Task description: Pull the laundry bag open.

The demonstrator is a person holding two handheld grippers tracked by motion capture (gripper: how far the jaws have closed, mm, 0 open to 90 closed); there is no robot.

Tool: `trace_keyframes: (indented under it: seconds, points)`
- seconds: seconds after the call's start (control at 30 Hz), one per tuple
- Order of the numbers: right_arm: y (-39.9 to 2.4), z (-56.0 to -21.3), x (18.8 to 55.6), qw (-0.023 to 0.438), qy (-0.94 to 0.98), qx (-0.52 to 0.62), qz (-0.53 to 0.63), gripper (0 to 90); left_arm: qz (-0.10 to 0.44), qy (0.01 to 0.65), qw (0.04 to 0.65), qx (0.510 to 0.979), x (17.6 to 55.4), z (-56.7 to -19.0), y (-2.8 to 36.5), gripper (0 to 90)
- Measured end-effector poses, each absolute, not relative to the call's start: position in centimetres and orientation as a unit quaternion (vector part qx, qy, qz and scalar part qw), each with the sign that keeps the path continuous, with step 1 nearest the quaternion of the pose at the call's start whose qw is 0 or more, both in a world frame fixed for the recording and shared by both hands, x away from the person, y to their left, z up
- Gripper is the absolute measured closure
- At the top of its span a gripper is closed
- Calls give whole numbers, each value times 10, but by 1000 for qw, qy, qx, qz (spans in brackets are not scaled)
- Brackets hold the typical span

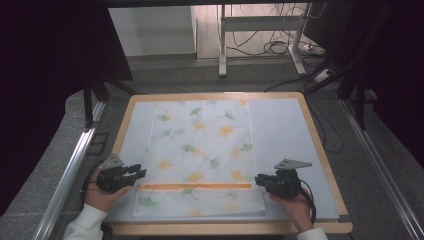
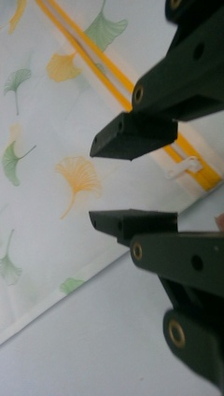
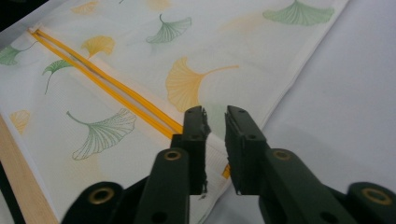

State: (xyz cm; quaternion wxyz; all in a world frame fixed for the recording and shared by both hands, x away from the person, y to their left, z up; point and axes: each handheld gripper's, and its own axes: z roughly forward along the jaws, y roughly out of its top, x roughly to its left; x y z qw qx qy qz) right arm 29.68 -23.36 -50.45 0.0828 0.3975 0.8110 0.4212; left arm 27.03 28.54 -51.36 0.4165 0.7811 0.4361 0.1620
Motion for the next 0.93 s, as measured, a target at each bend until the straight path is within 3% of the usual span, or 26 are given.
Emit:
trace_keyframes:
  seconds: [0.13,0.3,0.93]
  points:
    - [-240,-504,300,114,809,397,418,599,175,442,410,778,280,-514,281,491]
    - [-254,-506,303,128,793,423,419,549,166,447,401,782,295,-517,276,429]
    - [-260,-508,303,140,780,451,410,410,144,443,410,784,291,-521,284,378]
